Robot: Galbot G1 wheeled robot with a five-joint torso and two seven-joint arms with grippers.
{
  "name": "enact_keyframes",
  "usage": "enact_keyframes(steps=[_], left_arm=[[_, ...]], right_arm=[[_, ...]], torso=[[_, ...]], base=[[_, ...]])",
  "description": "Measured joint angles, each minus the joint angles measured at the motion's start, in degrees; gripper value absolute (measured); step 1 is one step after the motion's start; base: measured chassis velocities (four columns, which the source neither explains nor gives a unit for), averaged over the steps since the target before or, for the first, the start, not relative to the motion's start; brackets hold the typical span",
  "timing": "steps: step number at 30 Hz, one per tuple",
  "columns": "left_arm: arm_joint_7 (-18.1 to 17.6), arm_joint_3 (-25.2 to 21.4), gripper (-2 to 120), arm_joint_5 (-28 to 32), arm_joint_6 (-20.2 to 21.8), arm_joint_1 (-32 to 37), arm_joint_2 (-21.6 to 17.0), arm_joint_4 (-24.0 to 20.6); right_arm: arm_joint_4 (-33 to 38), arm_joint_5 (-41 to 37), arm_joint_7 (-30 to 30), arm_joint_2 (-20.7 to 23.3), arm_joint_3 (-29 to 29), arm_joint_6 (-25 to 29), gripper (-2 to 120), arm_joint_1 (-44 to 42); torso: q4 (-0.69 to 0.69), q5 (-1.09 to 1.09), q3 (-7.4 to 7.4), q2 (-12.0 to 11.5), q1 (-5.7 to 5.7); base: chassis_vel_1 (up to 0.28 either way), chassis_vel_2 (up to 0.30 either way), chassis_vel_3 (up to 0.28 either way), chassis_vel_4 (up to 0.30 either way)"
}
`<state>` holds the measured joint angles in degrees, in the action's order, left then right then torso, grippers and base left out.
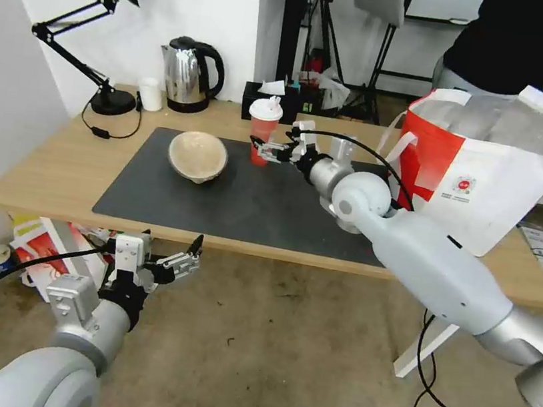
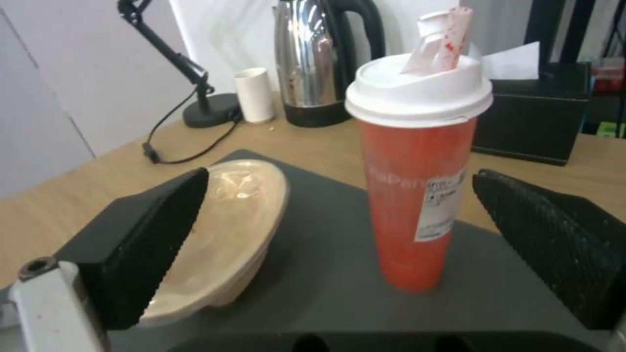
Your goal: Pick up the trash from the table and place it into the takeout bag.
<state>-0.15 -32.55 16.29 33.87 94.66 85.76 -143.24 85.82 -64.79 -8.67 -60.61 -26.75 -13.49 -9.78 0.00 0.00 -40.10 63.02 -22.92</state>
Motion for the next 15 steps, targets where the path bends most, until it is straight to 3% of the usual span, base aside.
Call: enact_keyframes(steps=[15], left_arm=[[0.02,0.50,100,-0.17,-0.03,0.33,0.46,0.00]], right_arm=[[-9.01,2.21,1.21,-4.54,0.15,-0.26,100,1.89]], torso=[[0.00,0.00,0.00,0.00,0.00]], base=[[0.000,0.000,0.000,0.000]])
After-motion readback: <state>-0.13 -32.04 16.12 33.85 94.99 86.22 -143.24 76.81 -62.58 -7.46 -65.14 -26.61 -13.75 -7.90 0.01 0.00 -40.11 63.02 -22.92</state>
